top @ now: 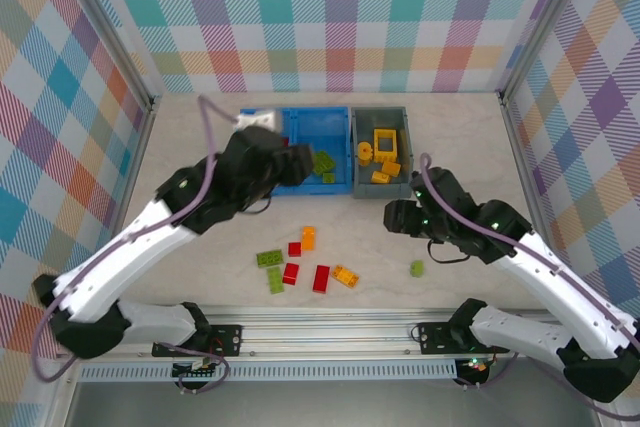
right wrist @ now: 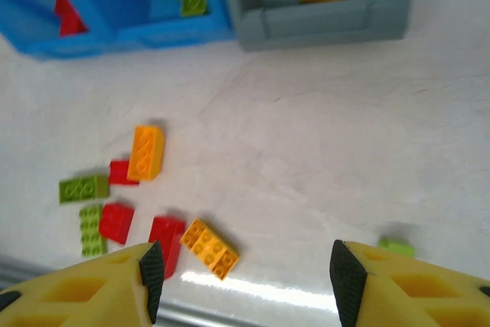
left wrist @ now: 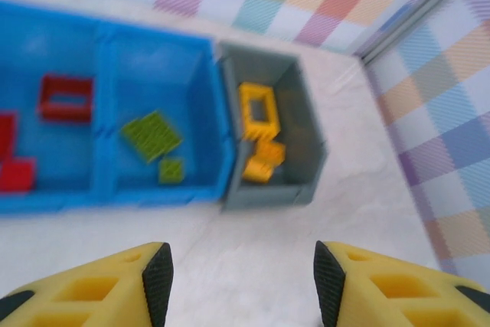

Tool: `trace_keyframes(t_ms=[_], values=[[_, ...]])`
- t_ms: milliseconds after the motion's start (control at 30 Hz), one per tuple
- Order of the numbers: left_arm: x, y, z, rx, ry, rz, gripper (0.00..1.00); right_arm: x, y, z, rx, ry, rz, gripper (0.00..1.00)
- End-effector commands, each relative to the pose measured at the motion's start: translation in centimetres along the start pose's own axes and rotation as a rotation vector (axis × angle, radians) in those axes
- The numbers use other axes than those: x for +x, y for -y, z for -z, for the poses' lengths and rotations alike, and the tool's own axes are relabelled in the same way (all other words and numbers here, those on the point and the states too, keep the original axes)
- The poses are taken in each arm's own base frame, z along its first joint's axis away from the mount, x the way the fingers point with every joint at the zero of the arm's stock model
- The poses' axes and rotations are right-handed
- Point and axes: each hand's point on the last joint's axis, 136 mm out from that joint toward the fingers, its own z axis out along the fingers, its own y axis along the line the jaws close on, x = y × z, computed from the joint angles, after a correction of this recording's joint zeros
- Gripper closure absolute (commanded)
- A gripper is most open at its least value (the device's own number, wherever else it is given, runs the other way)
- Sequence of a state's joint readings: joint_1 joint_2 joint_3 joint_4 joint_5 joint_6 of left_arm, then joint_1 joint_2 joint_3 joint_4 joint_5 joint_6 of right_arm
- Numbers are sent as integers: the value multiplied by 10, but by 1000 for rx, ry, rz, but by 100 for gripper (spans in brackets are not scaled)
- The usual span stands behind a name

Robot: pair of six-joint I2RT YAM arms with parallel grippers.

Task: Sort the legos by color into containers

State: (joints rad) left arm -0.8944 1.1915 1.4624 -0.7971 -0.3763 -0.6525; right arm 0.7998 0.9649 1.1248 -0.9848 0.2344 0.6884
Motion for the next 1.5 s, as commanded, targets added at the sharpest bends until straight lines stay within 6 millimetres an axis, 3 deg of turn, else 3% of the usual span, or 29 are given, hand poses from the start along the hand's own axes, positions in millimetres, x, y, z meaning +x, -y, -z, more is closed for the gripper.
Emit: trace_keyframes(t_ms=[0, 100, 167, 300, 367, 467, 633, 867, 967, 1167, 1233, 1467], values=[[60, -70, 13, -179, -134, 67, 47, 16, -21, -9, -43, -62, 52, 39], [94, -117, 37, -235, -161, 147, 47, 35, -43, -28, -39, -129, 84, 39], [113, -140, 48, -242, -165, 198, 49, 59, -67, -44, -56, -184, 95, 41], [136, -156, 56, -185, -171, 251, 49, 110, -96, -74, -1, -309, 54, 43], [145, -155, 55, -133, -188, 252, 46, 138, -109, -92, 11, -403, 21, 43], [159, -150, 52, -91, -244, 236, 44, 167, -114, -112, 66, -515, -24, 45], [173, -149, 50, -74, -301, 228, 44, 157, -105, -113, 98, -433, -42, 43], [177, -140, 43, -46, -321, 235, 43, 148, -64, -112, 190, -391, -41, 33], [175, -134, 42, -26, -324, 223, 43, 145, -78, -109, 47, -390, 143, 33], [173, -137, 41, -35, -311, 208, 43, 164, -55, -107, 103, -539, 463, 29], [172, -136, 40, -31, -308, 206, 43, 171, -53, -113, 104, -577, 523, 26], [169, -133, 41, -24, -301, 204, 42, 158, -39, -143, 197, -582, 620, 24]])
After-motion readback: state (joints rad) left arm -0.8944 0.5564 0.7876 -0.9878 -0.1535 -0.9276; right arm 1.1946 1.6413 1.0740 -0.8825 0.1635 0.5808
